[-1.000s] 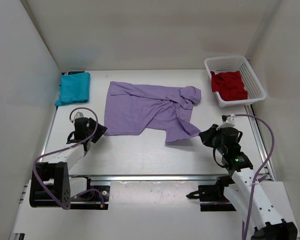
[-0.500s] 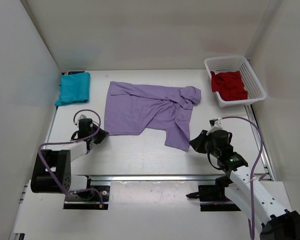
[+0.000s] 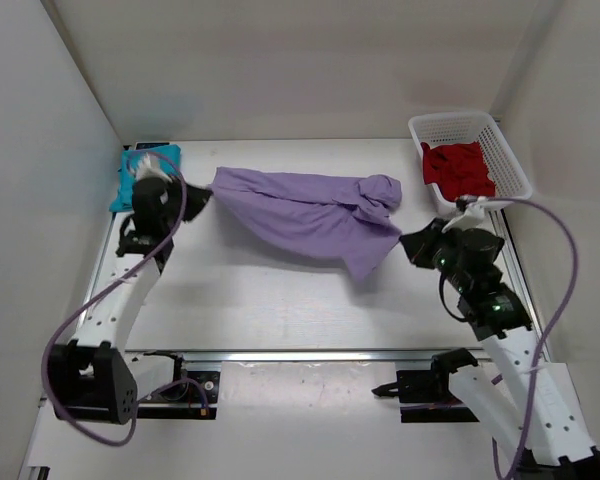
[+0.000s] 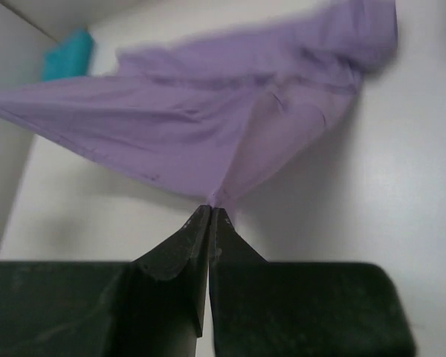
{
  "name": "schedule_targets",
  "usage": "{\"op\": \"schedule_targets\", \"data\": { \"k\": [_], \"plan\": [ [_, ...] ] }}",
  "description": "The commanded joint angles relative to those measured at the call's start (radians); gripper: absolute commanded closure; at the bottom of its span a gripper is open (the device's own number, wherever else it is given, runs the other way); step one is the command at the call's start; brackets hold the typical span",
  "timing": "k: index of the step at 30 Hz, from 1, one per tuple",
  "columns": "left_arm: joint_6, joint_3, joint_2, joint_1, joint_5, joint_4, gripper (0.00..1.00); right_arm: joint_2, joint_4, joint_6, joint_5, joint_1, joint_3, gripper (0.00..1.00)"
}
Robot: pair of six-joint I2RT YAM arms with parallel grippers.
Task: Fold and stack the t-shirts
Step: Flatten out the tshirt
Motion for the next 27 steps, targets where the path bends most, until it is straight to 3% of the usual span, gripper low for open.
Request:
{"op": "schedule_targets", "data": {
  "k": [1, 2, 6, 9, 11, 12, 13, 14, 15, 16, 17, 18, 20, 23, 27],
  "plan": [
    [0.095, 0.252, -0.099, 0.03, 0.061, -0.13, 1.0, 0.028, -0.035, -0.064, 0.184, 0.091, 0.258, 1.0],
    [0.101, 0.347, -0.087, 0.032, 0.082, -0.151, 1.0, 0.066, -0.046, -0.09, 0.22, 0.112, 0.366, 1.0],
    [0.06, 0.608, -0.027, 0.074, 0.2, -0.216, 1.0, 0.235, -0.161, -0.247, 0.601, 0.36, 0.814, 1.0],
    [0.026, 0.766, 0.034, 0.145, 0.242, -0.251, 1.0, 0.362, -0.118, -0.42, 0.86, 0.574, 1.061, 1.0],
    [0.023, 0.835, 0.08, 0.162, 0.237, -0.285, 1.0, 0.445, 0.122, -0.762, 1.133, 0.808, 1.115, 1.0],
    [0.012, 0.849, 0.096, 0.173, 0.24, -0.273, 1.0, 0.474, 0.432, -0.896, 1.242, 0.931, 1.081, 1.0],
    [0.005, 0.848, 0.108, 0.182, 0.245, -0.267, 1.0, 0.485, 0.63, -1.213, 1.261, 0.973, 1.02, 1.0],
    [0.003, 0.845, 0.111, 0.174, 0.234, -0.253, 1.0, 0.52, 0.866, -1.388, 1.271, 0.987, 1.001, 1.0],
    [-0.006, 0.818, 0.104, 0.182, 0.239, -0.25, 1.0, 0.566, 0.847, -1.381, 1.263, 0.966, 1.062, 1.0],
    [-0.014, 0.787, 0.102, 0.182, 0.224, -0.229, 1.0, 0.596, 0.544, -1.153, 1.186, 0.853, 1.207, 1.0],
    [-0.005, 0.773, 0.097, 0.174, 0.211, -0.212, 1.0, 0.651, 0.139, -0.833, 0.962, 0.661, 1.357, 1.0],
    [0.017, 0.744, 0.094, 0.159, 0.186, -0.208, 1.0, 0.707, -0.09, -0.718, 0.682, 0.413, 1.403, 1.0],
    [0.018, 0.689, 0.094, 0.168, 0.173, -0.192, 1.0, 0.761, -0.201, -0.466, 0.424, 0.172, 1.399, 1.0],
    [0.037, 0.574, 0.096, 0.168, 0.132, -0.158, 1.0, 0.763, -0.078, -0.396, 0.212, 0.024, 1.14, 1.0],
    [0.058, 0.489, 0.174, 0.134, 0.058, -0.109, 1.0, 0.905, -0.057, -0.347, -0.017, -0.125, 1.125, 1.0]
  ]
}}
